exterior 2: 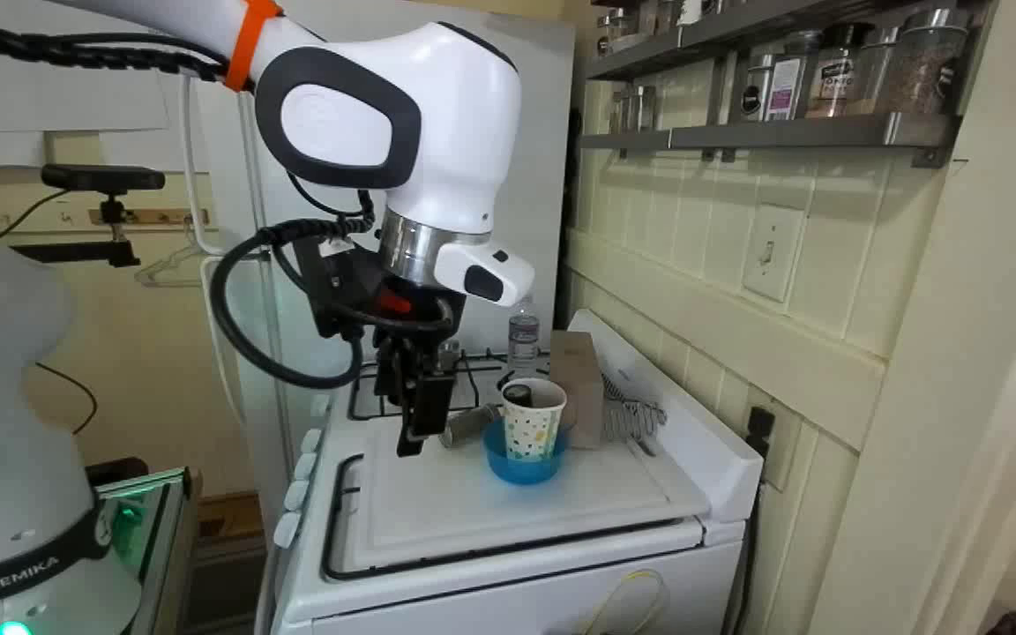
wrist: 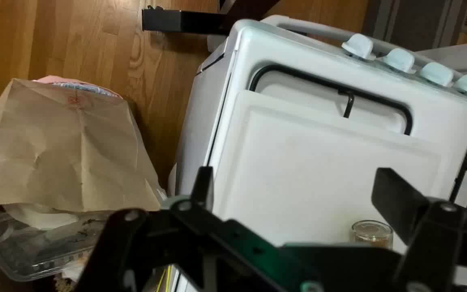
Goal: Move the bowl with the cup to the bottom-left stove plate
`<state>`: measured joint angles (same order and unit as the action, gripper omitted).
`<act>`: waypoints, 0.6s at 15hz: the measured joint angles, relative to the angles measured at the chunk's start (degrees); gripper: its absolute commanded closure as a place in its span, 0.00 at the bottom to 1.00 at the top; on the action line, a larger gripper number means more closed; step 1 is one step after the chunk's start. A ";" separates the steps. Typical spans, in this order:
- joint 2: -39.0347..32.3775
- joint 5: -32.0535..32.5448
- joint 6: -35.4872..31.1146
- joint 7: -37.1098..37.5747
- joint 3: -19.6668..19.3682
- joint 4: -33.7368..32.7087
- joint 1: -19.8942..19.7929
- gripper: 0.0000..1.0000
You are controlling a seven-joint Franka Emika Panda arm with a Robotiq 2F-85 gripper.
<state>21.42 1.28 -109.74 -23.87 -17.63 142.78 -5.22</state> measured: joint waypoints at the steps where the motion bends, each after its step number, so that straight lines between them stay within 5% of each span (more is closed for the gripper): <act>1: 0.00 0.00 0.00 0.00 0.00 0.00 0.00 0.00; 6: 0.00 -0.03 0.00 0.00 0.09 0.00 -0.07 0.00; 9: -0.27 -0.85 -9.64 1.78 0.67 1.08 -0.76 0.00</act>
<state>21.15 0.43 -119.38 -22.08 -16.96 143.86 -5.99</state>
